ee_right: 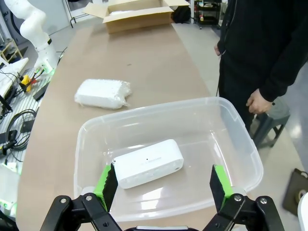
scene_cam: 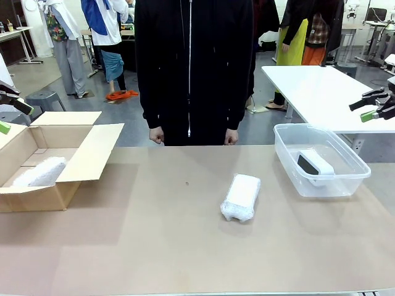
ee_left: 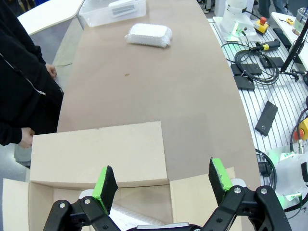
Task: Separate and place wrapped and unwrapped clocks.
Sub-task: Pick up the Digital clock indicated by the person.
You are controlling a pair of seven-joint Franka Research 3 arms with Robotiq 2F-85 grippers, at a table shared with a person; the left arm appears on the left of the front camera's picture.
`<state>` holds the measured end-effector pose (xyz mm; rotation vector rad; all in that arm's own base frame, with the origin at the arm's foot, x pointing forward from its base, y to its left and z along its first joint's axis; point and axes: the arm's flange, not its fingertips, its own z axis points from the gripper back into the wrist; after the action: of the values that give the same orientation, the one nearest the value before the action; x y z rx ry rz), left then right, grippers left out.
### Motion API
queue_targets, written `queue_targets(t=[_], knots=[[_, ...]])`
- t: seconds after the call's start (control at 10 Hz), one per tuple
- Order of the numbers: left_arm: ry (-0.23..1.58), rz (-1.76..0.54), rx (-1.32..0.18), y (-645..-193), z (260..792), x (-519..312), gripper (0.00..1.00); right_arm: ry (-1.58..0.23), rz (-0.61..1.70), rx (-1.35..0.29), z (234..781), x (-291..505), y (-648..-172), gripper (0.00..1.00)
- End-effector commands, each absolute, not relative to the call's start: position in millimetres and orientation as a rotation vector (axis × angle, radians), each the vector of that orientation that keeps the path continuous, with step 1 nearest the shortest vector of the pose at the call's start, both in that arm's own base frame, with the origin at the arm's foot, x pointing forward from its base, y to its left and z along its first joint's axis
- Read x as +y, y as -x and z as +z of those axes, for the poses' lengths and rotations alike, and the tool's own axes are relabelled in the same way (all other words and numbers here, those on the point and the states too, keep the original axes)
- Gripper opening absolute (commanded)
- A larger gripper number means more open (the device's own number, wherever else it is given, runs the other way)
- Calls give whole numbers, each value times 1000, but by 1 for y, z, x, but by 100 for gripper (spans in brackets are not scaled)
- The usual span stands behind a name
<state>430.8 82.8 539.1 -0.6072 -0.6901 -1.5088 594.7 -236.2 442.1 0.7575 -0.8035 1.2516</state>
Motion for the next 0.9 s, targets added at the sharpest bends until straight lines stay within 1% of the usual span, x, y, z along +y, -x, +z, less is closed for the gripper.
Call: queue_targets(t=[0.0,0.8], knots=[[612,-1526,-702,-430,540,84,100,-763,1252,-806,441,-235,-595,100],[612,-1526,-702,-430,540,84,100,-763,1252,-806,441,-235,-595,100]])
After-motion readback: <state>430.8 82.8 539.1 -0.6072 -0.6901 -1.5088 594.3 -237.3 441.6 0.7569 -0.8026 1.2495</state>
